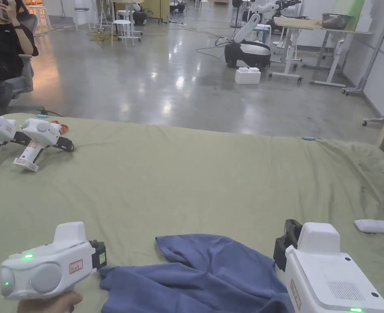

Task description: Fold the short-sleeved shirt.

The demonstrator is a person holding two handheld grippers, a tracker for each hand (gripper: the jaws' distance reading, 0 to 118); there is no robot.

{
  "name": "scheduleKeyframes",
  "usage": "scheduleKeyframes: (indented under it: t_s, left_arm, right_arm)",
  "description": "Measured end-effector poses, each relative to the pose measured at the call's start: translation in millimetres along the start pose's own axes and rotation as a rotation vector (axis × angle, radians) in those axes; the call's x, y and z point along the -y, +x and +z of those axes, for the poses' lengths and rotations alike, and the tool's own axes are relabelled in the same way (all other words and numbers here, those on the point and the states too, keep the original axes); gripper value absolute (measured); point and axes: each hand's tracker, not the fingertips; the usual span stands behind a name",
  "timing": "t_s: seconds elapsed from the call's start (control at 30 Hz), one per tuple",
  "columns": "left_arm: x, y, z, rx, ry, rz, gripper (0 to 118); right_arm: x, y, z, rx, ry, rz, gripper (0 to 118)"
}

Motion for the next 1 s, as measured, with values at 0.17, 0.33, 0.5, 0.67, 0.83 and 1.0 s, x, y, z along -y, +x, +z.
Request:
scheduleKeyframes:
  t_s: [0.17, 0.33, 0.5, 0.67, 0.83, 1.0]
  left_arm:
    - [-6, -15, -42, -0.014, -0.140, 0.053, 26]
    - [-3, -23, -86, -0.079, -0.293, 0.051, 65]
    - [9, -13, -95, -0.141, -0.298, 0.005, 52]
    - [14, 12, -92, -0.075, -0.259, -0.168, 6]
    - [10, 8, -95, -0.070, -0.242, -0.161, 1]
    - [0, -9, -82, -0.028, -0.156, -0.102, 0]
  right_arm:
    - [9, 8, -7, 0.019, -0.045, 0.011, 1]
    - [19, 13, -14, 0.033, -0.084, 0.017, 1]
    - [27, 17, -25, 0.039, -0.127, 0.024, 1]
    - [28, 19, -46, 0.021, -0.171, 0.029, 2]
    - [20, 31, -101, -0.029, -0.316, 0.049, 20]
    - [35, 45, -179, -0.070, -0.571, 0.084, 77]
